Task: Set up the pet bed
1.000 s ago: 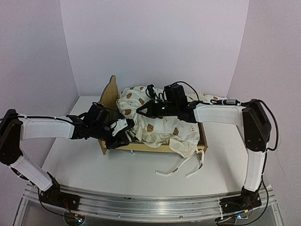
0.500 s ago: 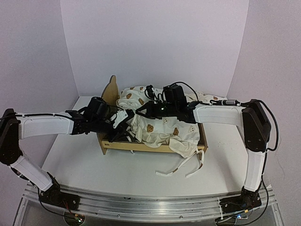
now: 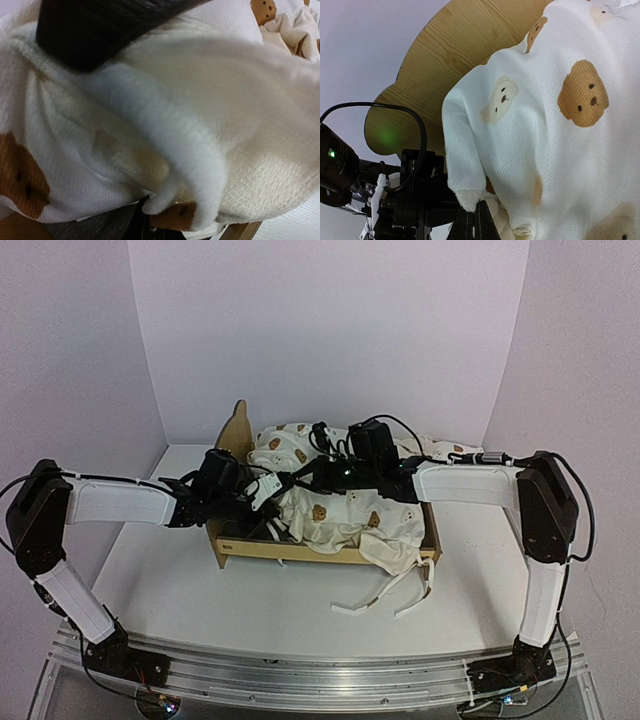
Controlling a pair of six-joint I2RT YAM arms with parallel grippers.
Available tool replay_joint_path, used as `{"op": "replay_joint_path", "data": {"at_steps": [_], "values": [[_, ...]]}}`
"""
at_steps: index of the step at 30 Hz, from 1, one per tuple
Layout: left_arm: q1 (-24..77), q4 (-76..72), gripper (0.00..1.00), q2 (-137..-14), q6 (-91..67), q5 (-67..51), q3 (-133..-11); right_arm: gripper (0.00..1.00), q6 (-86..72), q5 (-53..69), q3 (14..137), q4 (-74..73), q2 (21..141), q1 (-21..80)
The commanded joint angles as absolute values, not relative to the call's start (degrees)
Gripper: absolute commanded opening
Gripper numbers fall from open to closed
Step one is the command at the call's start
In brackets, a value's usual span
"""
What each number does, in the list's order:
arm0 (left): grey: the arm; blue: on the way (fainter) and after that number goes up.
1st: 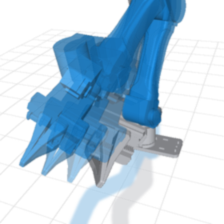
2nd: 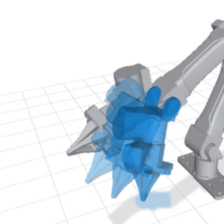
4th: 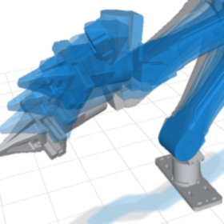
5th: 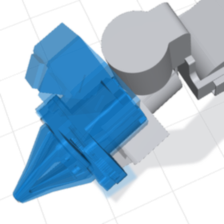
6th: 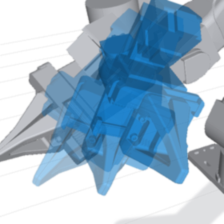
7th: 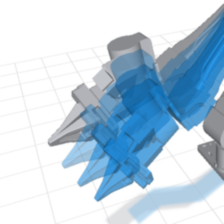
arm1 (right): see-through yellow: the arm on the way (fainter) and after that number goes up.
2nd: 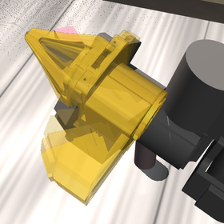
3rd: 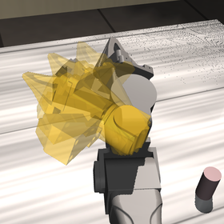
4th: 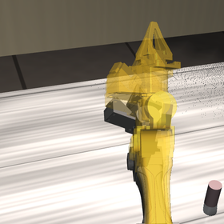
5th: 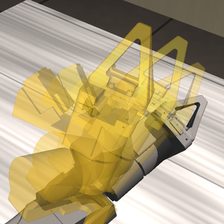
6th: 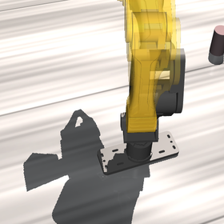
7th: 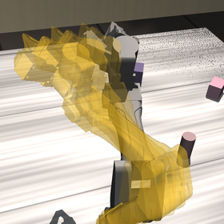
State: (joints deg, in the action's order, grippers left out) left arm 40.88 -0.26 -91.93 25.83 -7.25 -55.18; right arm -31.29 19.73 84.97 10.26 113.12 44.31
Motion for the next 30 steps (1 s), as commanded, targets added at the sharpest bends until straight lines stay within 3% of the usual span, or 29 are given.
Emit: {"op": "replay_joint_path", "data": {"at_steps": [1,8,12,14,16,21,30], "values": [[40.87,-1.27,0.0,-90.74,26.21,-8.33,-57.27,0.01,-30.35,19.45,84.85,9.95,109.68,44.38],[40.38,3.94,0.0,-88.8,21.54,-13.33,-58.76,0.33,-22.38,14.77,83.98,-0.09,103.54,45.93],[39.36,6.68,0.0,-88.22,19.56,-16.27,-59.44,0.43,-15.25,9.89,79.42,-3.04,96.29,49.85],[38.87,7.87,0.0,-87.96,19.18,-17.25,-59.66,0.41,-13.31,10.13,76.78,-2.4,94.12,52.2],[38.24,9.29,0.0,-87.64,18.69,-18.08,-59.67,0.34,-13.04,12.28,74.08,0.51,93.9,54.57],[36.49,11.22,0.0,-86.82,16.22,-19.95,-58.87,0.22,-18.96,16.75,71.98,10.99,101.99,57.2],[35.15,10.46,0.0,-85.81,11.87,-22.62,-57.44,0.11,-16.53,8.83,76.65,18.8,113.64,57.28]]}}
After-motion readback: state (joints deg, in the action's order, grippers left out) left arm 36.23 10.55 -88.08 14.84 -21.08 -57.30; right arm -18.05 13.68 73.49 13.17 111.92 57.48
